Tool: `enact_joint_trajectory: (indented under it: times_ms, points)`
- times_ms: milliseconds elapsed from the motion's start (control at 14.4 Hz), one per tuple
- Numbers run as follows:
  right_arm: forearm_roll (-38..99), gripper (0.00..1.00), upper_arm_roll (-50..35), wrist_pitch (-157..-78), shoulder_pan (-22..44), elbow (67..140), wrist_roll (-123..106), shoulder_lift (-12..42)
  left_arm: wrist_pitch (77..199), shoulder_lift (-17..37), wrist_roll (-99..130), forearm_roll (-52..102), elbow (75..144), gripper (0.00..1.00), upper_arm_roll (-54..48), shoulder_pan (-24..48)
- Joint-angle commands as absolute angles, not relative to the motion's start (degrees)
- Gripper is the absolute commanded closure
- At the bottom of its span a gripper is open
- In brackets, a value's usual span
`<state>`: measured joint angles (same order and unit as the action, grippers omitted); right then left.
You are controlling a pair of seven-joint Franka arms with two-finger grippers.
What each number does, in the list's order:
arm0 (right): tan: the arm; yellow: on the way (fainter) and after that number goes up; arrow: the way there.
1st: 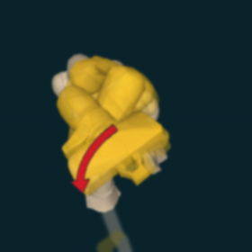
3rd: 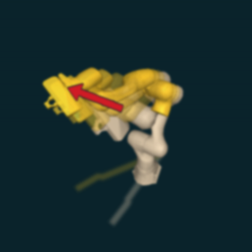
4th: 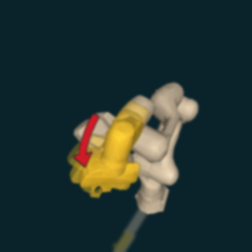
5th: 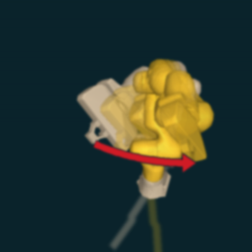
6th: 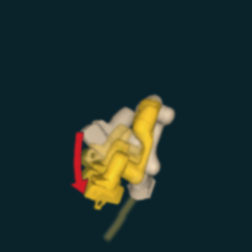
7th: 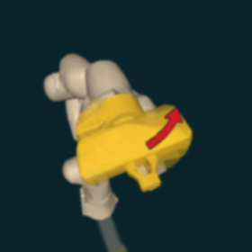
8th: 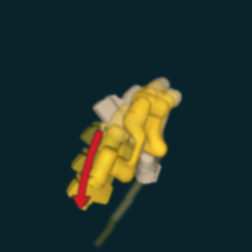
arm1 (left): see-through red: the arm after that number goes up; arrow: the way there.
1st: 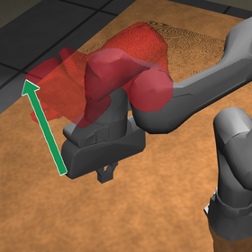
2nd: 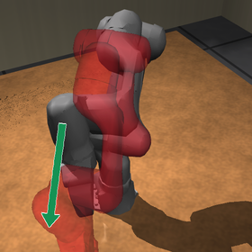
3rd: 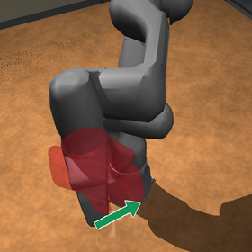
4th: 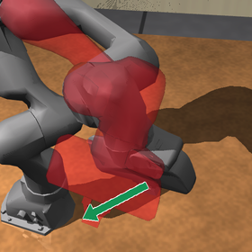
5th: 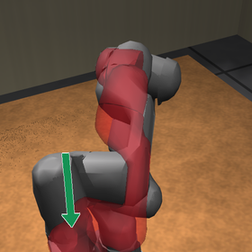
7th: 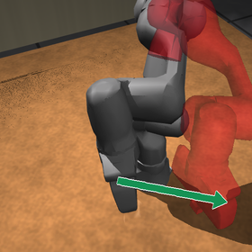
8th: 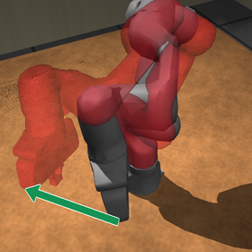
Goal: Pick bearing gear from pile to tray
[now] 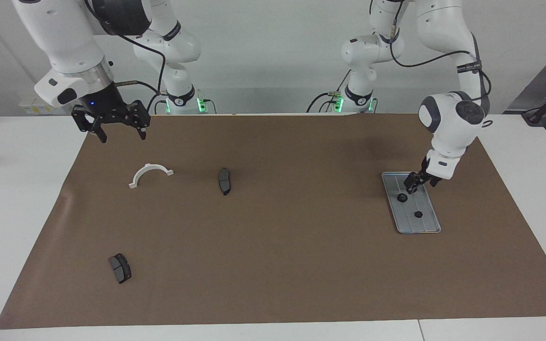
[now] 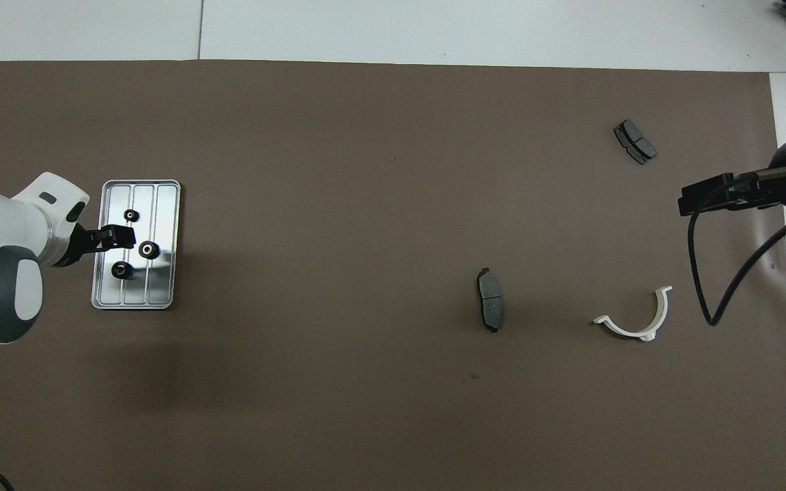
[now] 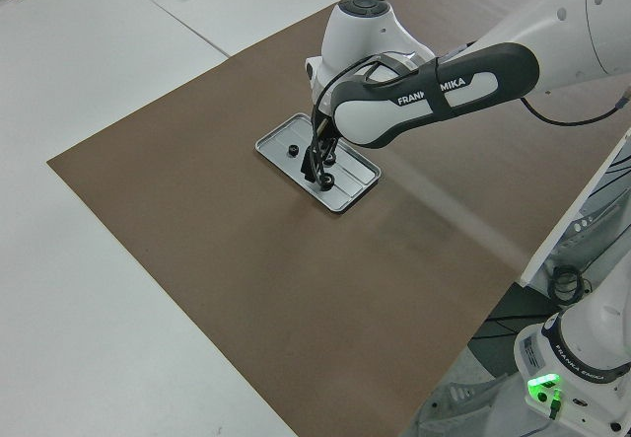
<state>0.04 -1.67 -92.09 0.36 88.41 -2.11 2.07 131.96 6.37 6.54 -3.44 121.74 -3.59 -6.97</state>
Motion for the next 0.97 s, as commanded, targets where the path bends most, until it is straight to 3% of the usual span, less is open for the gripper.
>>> enact_joint_trajectory:
  times_ms: [0, 417, 696, 904]
  points:
    - [1.23, 0.0, -2.11, -91.85, -0.62, 89.82, -4.31, 0.7, 121.67, 5.8, -1.99, -3.34, 113.93, 0.0, -3.78, -6.42]
    - [1.23, 0.0, -2.11, -91.85, -0.62, 89.74, -4.04, 0.7, 116.99, 3.52, -0.19, -3.17, 111.98, 0.0, -3.87, 1.93]
    - [1.23, 0.0, -2.11, -91.85, -0.7, 89.65, -4.13, 0.7, 107.69, 0.45, -0.53, -2.81, 104.7, 0.0, -3.6, 1.32]
    - [1.23, 0.0, -2.11, -91.93, -1.31, 89.65, -4.39, 0.7, 98.21, 0.44, -0.53, -1.07, 95.31, 0.0, -2.99, 1.32]
